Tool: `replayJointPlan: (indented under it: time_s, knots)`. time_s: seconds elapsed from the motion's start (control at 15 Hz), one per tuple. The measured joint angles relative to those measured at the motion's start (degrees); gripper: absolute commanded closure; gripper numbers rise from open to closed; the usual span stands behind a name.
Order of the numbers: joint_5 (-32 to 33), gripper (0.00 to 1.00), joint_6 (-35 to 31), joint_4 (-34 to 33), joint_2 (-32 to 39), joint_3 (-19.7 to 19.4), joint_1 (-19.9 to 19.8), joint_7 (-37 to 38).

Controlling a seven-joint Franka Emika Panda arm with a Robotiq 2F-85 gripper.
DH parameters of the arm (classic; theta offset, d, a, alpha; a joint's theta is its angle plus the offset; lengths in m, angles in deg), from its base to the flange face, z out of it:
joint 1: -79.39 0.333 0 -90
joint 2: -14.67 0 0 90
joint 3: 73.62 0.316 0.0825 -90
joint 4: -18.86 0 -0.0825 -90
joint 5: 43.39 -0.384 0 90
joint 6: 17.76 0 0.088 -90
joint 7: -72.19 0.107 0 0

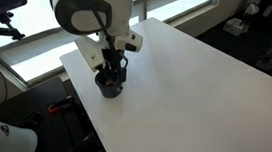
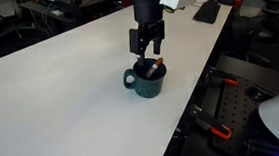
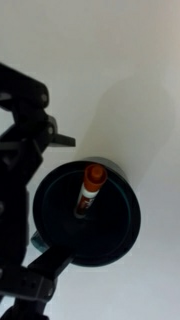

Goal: Remove the marker from the cup

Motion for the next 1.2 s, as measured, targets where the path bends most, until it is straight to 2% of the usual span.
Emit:
replayJointPlan:
  time_s: [0.27, 0.93, 1.2]
  knots:
    - [0.0, 0.0, 4.1, -0.1, -4.3, 0.5, 0.8, 1.0]
    - [0.0, 0.0, 4.0, -0.1, -2.6, 0.4, 0.7, 0.2]
    - [-0.2, 0.0, 4.2, -0.2, -1.4, 0.4, 0.7, -4.2]
